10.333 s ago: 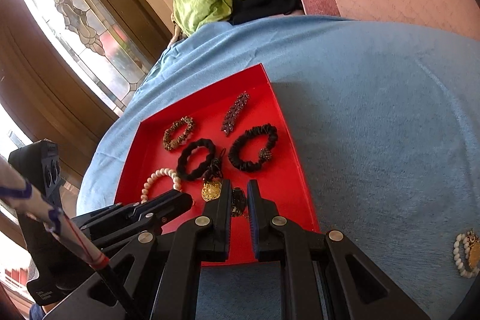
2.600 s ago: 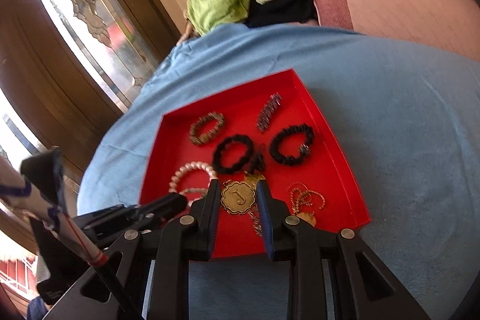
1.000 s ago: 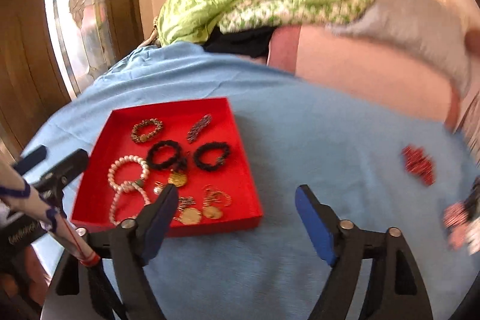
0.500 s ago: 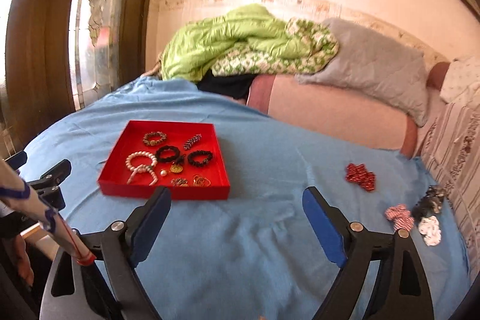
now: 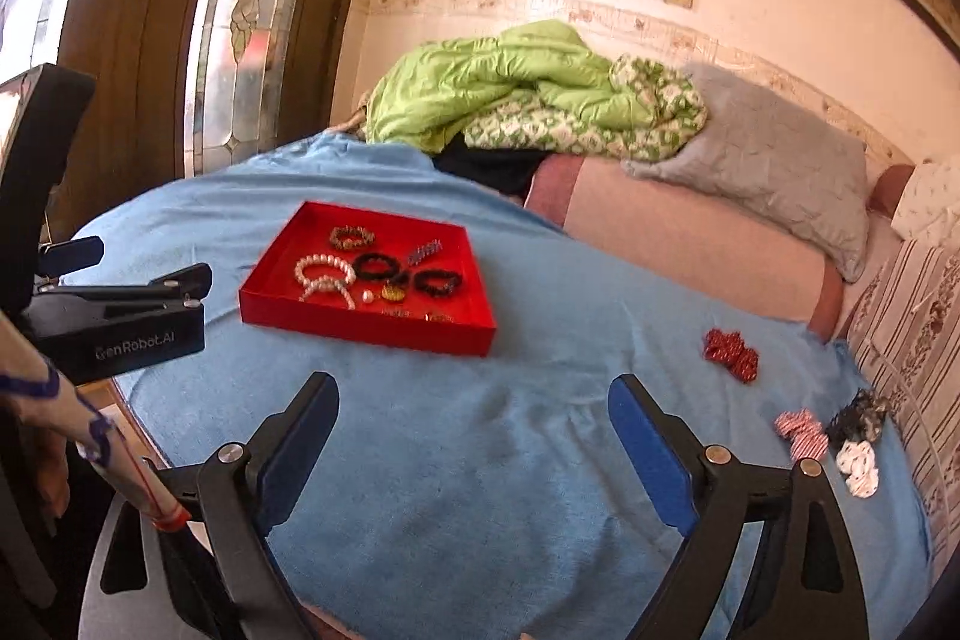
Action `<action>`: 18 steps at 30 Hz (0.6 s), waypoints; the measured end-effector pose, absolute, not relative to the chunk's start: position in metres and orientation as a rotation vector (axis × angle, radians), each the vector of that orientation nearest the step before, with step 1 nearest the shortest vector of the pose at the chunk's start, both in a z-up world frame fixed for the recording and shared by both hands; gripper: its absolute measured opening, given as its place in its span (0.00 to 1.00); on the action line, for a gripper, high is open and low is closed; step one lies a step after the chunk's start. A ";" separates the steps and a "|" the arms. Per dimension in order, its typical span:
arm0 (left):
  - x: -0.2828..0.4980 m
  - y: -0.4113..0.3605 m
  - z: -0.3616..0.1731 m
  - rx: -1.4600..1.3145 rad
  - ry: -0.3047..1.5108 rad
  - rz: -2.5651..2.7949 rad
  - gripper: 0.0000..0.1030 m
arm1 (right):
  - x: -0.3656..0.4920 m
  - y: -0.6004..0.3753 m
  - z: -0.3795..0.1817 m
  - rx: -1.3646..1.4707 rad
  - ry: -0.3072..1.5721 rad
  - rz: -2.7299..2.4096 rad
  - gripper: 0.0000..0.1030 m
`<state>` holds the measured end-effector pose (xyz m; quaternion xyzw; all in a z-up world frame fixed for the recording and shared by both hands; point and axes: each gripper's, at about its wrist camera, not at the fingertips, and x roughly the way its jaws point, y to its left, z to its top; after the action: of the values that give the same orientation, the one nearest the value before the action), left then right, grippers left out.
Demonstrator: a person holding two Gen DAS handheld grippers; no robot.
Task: Organize jewelry
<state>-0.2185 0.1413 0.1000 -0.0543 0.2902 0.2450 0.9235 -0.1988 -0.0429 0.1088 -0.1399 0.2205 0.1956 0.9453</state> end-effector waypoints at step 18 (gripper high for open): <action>-0.206 0.140 0.092 -0.099 0.660 0.504 0.95 | -0.188 -0.039 0.095 -0.281 0.514 0.426 0.91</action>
<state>-0.2057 0.1395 0.0925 -0.0479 0.3204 0.2447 0.9139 -0.1876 -0.0390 0.0954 -0.1374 0.2514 0.2084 0.9351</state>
